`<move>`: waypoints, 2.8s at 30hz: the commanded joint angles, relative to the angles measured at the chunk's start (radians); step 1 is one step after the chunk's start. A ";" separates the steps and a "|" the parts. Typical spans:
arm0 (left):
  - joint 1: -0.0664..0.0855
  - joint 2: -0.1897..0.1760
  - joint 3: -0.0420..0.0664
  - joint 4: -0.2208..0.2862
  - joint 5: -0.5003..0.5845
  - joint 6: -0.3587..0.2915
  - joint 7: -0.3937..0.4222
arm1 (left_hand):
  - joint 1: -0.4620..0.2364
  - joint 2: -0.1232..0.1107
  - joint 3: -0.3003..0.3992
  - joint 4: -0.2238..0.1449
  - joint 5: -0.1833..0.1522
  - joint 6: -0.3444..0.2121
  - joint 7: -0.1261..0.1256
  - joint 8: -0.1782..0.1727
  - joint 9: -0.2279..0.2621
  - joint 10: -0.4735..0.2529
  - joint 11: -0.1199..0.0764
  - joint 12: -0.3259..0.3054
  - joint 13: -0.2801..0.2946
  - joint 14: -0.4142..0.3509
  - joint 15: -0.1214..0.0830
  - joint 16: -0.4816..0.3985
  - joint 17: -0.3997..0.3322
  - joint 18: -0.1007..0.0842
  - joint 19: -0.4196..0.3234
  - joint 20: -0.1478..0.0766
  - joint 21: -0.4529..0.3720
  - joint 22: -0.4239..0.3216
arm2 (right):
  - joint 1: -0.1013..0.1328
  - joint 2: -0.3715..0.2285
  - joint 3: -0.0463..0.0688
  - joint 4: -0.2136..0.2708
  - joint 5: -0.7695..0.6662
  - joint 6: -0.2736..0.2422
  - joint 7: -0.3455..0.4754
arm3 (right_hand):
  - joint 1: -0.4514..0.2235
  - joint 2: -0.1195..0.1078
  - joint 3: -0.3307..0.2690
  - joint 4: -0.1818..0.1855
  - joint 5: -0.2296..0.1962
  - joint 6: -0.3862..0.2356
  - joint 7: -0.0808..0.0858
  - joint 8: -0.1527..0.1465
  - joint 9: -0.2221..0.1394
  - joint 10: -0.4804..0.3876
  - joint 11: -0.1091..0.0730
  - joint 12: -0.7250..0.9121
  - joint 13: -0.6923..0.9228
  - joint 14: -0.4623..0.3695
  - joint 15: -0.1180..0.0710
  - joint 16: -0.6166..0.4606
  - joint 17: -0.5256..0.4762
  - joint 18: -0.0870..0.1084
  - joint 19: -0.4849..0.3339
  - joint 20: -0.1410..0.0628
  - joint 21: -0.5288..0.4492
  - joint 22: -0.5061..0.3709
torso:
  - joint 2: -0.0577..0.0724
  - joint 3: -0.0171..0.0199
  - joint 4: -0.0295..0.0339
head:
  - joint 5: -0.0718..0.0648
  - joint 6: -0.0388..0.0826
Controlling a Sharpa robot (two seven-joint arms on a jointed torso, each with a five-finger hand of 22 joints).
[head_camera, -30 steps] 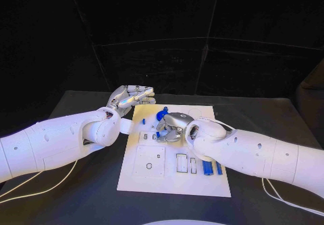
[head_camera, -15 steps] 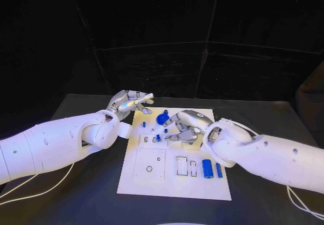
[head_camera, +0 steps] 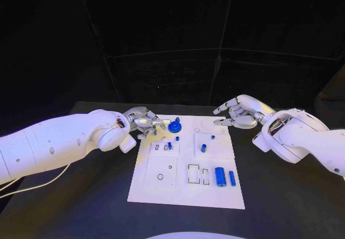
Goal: Assemble the parts on the task board
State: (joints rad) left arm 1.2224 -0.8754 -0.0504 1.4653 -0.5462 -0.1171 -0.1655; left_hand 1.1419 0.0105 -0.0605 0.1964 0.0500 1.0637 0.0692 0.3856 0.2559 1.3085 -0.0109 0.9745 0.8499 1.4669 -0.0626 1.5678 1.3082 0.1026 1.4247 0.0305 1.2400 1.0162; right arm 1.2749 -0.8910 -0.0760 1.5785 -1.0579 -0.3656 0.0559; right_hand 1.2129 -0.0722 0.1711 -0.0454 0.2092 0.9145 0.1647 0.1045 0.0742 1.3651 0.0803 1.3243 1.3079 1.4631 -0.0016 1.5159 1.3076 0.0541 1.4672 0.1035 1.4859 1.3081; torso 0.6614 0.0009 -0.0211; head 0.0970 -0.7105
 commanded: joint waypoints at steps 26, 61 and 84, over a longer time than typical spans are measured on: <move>0.082 0.226 -0.062 -0.140 -0.436 0.256 -0.411 | -0.017 0.044 -0.138 0.083 -0.001 -0.134 -0.028 0.287 0.228 0.018 -0.017 0.260 0.270 0.104 -0.027 0.003 0.263 -0.045 0.062 -0.013 0.155 0.243 | 0.008 0.026 0.000 -0.038 0.066 0.028 -0.014 | 0.005 0.008 -0.009 0.000 0.007 0.011 -0.003 0.009 0.001 0.006 -0.005 0.006 0.014 0.074 -0.001 -0.008 0.107 -0.010 0.014 -0.001 -0.005 0.047 | -0.021 0.0110 -0.0011 | 0.003 -0.029; 0.079 0.308 -0.105 -0.229 -0.405 0.276 -0.414 | -0.010 0.043 -0.151 0.081 -0.001 -0.147 -0.027 0.300 0.243 0.007 -0.017 0.250 0.257 0.104 -0.027 0.003 0.263 -0.043 0.057 -0.013 0.150 0.235 | 0.008 0.041 0.000 -0.035 0.056 0.036 -0.026 | 0.004 0.008 -0.012 0.001 0.007 0.012 -0.003 0.011 0.001 0.005 -0.006 0.005 0.012 0.073 -0.002 -0.010 0.103 -0.009 0.013 -0.002 -0.006 0.044 | -0.020 0.0099 0.0008 | 0.003 -0.047; 0.078 0.305 -0.107 -0.217 -0.404 0.290 -0.415 | 0.031 0.048 -0.152 0.055 0.000 -0.159 -0.028 0.319 0.265 0.007 -0.018 0.254 0.262 0.104 -0.027 0.003 0.263 -0.043 0.055 -0.013 0.152 0.239 | 0.008 0.046 0.000 -0.044 0.052 0.041 -0.030 | 0.005 0.009 -0.014 0.002 0.010 0.013 -0.004 0.013 0.001 0.012 -0.007 0.012 0.019 0.073 -0.003 -0.011 0.101 -0.009 0.012 -0.003 -0.007 0.042 | -0.020 0.0102 0.0014 | 0.001 -0.054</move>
State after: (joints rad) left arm 1.2995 -0.5696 -0.1576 1.2460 -0.9544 0.1618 -0.5741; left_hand 1.1625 0.0586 -0.2132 0.2576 0.0501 0.9128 0.0389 0.7021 0.5201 1.3186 -0.0267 1.2286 1.1105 1.4671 -0.0839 1.5677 1.3075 0.0690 1.4642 0.0251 1.3906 1.2550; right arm 1.2804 -0.8460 -0.0766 1.5347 -0.9997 -0.3322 0.0263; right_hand 1.2159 -0.0685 0.1630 -0.0427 0.2127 0.9181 0.1611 0.1132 0.0743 1.3721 0.0731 1.3328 1.3076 1.4632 -0.0017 1.5071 1.3079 0.0541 1.4672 0.1035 1.4821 1.3075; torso 0.6407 0.0112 -0.0201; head 0.0965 -0.7640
